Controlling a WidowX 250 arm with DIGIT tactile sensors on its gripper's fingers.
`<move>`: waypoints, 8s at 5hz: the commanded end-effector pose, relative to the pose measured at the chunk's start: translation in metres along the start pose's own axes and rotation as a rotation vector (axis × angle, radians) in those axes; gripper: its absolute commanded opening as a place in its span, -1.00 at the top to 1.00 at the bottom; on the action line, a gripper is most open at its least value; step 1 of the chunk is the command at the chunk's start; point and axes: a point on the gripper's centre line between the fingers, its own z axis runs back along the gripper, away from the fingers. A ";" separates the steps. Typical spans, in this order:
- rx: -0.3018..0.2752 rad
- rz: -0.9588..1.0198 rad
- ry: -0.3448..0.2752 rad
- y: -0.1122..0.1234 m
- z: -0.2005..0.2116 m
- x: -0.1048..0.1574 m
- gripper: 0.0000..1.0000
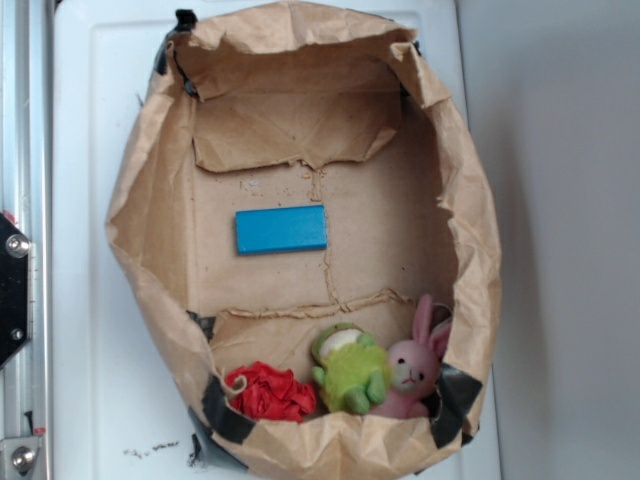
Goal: Grab the green animal.
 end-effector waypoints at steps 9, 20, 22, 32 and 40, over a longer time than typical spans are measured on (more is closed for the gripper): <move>-0.100 -0.367 -0.002 0.057 -0.114 0.153 -1.00; -0.267 -0.963 -0.252 -0.045 -0.153 0.162 -1.00; -0.267 -0.963 -0.252 -0.045 -0.153 0.162 -1.00; -0.287 -0.939 -0.179 -0.041 -0.178 0.162 1.00; -0.116 0.071 -0.110 0.042 -0.088 0.139 1.00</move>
